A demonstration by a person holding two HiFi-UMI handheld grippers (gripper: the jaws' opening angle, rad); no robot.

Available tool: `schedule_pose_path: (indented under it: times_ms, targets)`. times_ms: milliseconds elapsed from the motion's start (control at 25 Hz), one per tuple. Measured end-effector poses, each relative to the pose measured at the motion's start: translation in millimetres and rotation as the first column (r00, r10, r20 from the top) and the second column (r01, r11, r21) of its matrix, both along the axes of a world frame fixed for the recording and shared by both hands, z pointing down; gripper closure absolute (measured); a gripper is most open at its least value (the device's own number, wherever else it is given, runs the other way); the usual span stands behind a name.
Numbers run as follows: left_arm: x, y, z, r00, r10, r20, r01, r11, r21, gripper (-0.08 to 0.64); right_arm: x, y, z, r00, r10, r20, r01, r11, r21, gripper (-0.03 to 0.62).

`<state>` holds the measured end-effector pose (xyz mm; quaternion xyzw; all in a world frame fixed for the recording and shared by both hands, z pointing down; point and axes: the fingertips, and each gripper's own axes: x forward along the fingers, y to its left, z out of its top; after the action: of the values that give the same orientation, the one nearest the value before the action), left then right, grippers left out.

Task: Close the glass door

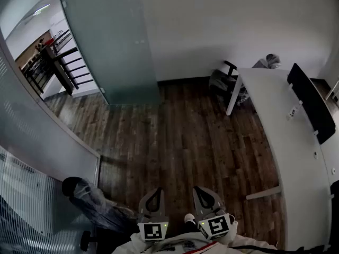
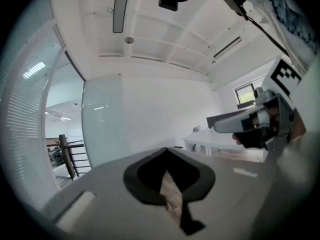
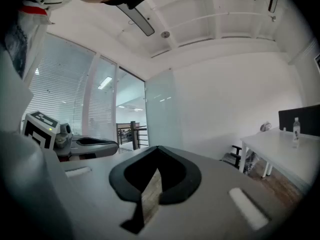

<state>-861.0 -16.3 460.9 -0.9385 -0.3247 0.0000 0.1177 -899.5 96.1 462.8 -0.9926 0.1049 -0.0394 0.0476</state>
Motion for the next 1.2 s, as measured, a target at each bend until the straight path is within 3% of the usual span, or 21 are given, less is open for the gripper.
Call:
schedule_pose_path:
  times_ms: [240, 480, 640, 1040, 1200]
  targets:
    - [32, 67, -4, 0.998, 0.040, -0.042, -0.038, 0.998, 0.041, 0.557, 31, 72, -6, 0.998, 0.052, -0.024, -0.051, 0.999, 0.012, 0.588]
    - [58, 88, 4, 0.998, 0.057, -0.025, -0.055, 0.997, 0.049, 0.557, 53, 90, 7, 0.998, 0.067, 0.006, -0.067, 0.997, 0.046, 0.588]
    - [78, 89, 8, 0.996, 0.082, -0.019, -0.081, 0.994, 0.078, 0.557, 73, 88, 10, 0.998, 0.069, 0.013, -0.070, 0.995, 0.069, 0.588]
    - [135, 62, 3, 0.997, 0.074, -0.031, -0.073, 0.996, 0.053, 0.557, 136, 68, 5, 0.996, 0.083, 0.035, -0.084, 0.996, 0.039, 0.588]
    - [164, 58, -3, 0.995, 0.090, -0.043, -0.088, 0.995, 0.040, 0.557, 160, 67, -6, 0.992, 0.123, -0.011, -0.123, 0.992, 0.028, 0.588]
